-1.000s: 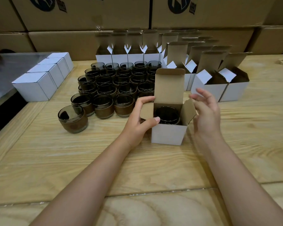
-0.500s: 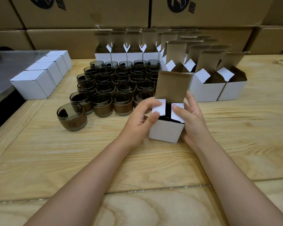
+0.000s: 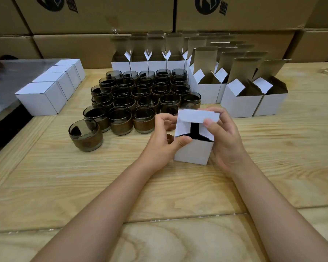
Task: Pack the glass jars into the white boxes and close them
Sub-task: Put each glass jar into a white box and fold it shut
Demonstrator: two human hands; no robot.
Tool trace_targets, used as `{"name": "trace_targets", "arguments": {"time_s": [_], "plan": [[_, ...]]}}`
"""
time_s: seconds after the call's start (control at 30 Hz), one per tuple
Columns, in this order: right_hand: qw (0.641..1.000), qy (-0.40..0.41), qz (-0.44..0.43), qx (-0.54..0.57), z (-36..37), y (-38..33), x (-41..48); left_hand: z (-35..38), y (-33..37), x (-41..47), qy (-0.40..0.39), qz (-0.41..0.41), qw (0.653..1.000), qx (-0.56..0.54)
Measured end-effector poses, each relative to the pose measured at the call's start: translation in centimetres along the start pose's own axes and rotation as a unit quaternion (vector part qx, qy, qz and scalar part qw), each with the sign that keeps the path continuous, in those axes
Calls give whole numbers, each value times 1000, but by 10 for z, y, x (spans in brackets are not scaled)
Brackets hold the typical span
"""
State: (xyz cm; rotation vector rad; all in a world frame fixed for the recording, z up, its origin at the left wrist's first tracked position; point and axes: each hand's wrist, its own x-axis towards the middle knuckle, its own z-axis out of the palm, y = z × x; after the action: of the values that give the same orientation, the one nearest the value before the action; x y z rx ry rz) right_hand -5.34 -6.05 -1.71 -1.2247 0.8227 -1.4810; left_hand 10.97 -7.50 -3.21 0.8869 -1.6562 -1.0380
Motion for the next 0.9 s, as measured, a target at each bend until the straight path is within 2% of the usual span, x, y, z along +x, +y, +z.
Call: {"name": "trace_targets", "arguments": {"time_s": [0.13,0.27,0.9], "plan": [[994,-55,-29,-90,-4,-3,-4,0,-1,1,8,-4,1000,0],[985,-75,-41,-152,-6,-4,-5,-2,-1,0,16,-9,1000,-5],[993,-69,-30,-92,-12,-1,-1,-4,-8,6,-3,-20,997,-73]]}}
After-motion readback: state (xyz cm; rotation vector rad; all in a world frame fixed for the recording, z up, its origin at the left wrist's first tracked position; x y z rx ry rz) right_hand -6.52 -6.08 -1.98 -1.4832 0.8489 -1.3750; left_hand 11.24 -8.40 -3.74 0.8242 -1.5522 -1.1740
